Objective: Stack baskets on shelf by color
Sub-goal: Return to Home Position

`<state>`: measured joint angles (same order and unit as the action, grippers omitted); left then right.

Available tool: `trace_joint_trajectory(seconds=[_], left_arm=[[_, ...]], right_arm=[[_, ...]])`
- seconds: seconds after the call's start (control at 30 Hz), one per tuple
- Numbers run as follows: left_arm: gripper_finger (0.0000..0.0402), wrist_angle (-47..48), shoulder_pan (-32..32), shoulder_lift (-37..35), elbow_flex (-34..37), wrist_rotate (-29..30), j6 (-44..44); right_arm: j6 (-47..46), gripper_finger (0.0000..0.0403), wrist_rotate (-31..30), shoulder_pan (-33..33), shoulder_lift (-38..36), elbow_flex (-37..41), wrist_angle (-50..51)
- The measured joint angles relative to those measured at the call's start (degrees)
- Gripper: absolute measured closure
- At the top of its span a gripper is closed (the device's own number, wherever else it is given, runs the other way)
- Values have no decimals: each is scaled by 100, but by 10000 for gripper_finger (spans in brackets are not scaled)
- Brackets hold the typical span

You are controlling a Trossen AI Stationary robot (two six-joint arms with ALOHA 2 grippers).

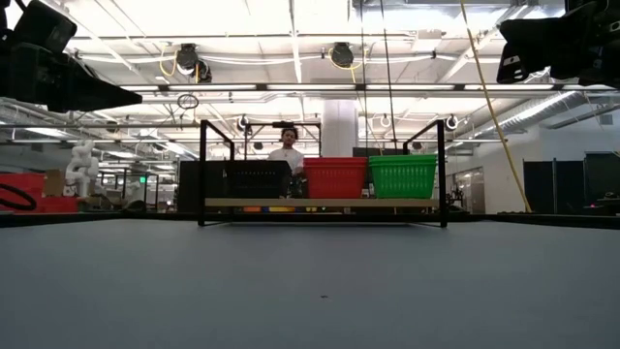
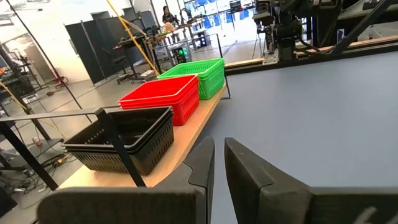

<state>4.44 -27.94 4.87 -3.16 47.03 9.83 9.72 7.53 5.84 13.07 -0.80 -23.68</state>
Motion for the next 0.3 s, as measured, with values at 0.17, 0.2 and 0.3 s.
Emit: trace_joint_trajectory(seconds=[0.17, 0.2, 0.3], left_arm=[[360, 0, 0, 0, 0, 2, 18], [360, 1, 0, -1, 0, 1, 11], [360, 1, 0, -1, 2, 0, 2]], right_arm=[[0, 403, 0, 1, 1, -2, -2], [-2, 403, 0, -1, 1, 0, -2], [0, 403, -1, 0, 0, -1, -1]])
